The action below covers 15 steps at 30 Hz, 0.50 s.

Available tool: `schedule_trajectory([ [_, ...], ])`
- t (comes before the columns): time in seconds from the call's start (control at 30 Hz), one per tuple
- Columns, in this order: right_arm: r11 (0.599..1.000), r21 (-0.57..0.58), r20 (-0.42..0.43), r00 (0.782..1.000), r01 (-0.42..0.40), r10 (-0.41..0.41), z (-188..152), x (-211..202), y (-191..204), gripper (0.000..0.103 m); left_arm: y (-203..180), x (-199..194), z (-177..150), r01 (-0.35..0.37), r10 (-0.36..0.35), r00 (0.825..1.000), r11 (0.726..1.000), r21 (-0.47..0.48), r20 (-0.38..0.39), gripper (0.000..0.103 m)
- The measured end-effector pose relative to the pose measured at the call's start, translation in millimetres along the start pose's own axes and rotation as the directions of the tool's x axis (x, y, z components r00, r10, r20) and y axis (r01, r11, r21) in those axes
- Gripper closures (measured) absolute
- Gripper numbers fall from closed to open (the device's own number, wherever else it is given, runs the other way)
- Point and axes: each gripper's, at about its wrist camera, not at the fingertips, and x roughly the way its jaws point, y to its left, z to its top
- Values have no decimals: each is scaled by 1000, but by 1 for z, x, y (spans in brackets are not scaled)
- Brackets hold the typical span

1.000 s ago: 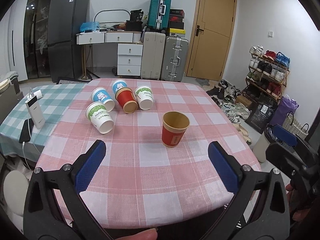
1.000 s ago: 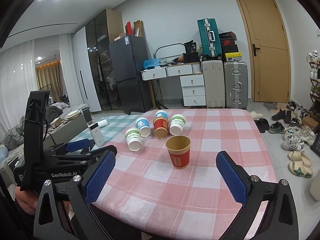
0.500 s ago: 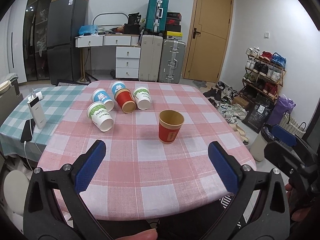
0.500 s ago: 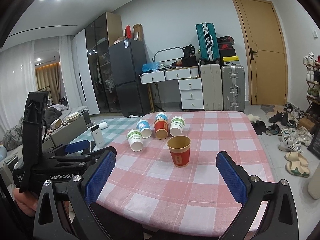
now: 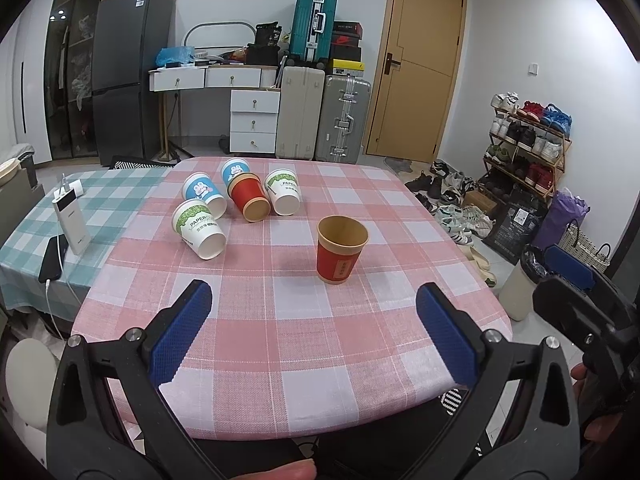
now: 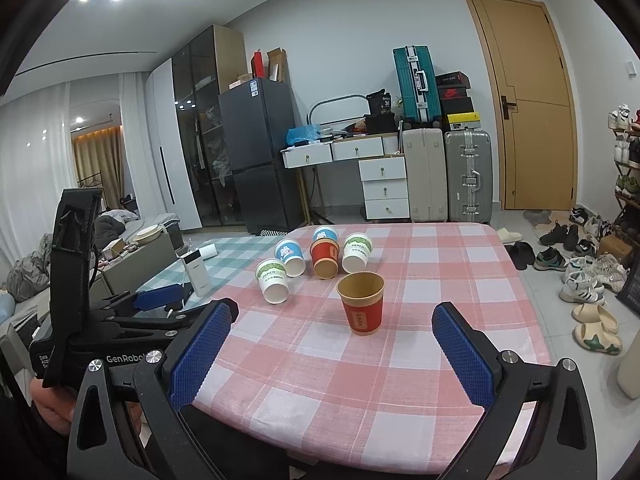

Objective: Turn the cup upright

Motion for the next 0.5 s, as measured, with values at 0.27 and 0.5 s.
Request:
schedule_trajectory([
  [0.27, 1000, 0, -1, 1000, -2, 2, 0, 1, 0, 0, 1, 3, 0, 1, -1, 1000, 1000, -3, -4, 1],
  [0.5, 1000, -1, -1, 1000, -3, 3, -1, 2, 0, 0, 2, 4, 1, 2, -2, 1000, 1000, -3, -4, 1],
])
